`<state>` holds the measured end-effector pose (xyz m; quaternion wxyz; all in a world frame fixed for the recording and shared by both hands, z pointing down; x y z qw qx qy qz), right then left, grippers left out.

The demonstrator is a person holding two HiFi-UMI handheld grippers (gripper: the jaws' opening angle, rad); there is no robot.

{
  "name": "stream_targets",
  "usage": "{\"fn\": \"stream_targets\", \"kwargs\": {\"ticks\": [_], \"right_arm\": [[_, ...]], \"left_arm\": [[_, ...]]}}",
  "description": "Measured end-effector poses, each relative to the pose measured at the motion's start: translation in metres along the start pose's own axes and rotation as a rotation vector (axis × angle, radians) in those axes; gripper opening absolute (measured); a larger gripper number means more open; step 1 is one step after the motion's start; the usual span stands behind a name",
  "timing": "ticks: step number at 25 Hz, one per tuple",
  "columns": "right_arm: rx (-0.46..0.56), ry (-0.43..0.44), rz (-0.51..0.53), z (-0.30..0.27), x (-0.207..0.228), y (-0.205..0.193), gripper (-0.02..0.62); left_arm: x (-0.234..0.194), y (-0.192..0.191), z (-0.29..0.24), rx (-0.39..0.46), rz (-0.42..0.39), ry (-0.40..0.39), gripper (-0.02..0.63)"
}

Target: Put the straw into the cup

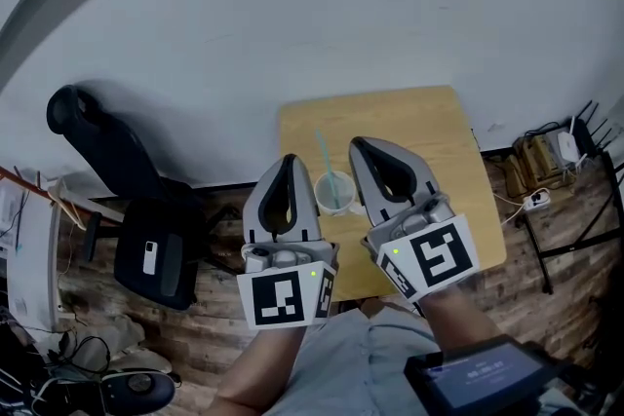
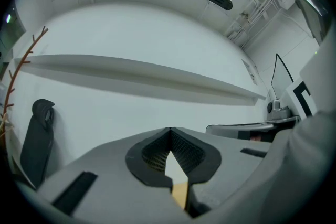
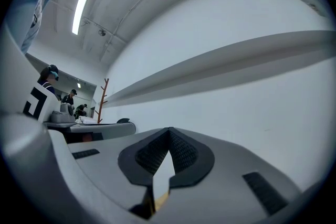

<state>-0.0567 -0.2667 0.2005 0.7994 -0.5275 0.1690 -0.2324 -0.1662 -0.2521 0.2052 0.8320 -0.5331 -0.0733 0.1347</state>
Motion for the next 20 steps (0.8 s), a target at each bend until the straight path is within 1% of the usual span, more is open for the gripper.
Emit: {"fn": "stream_targets", "kwargs": {"ticks": [6,20], "right_arm": [[-0.003,0.003,-0.001,-0.0007,-0.0021,-0.0013,-0.002],[0.004,-0.01,-0.002,0.0015,0.0019,0.0007,-0.002]], "left_arm": [[-0.0049,0.0008,-0.0019,0.006,-0.004,0.008,-0.002],[0.0006,0.0003,-0.0032,0.006,-0.008,-0.005,-0.002]]}}
Point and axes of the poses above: the fingertips, and each gripper's own axes: z backward along the fingers, x to its right, y out of its top, the point moved 4 cm from there along z, backward along the fingers, and after that the axes turned 15 degrees about x, right-handed, at the moved point
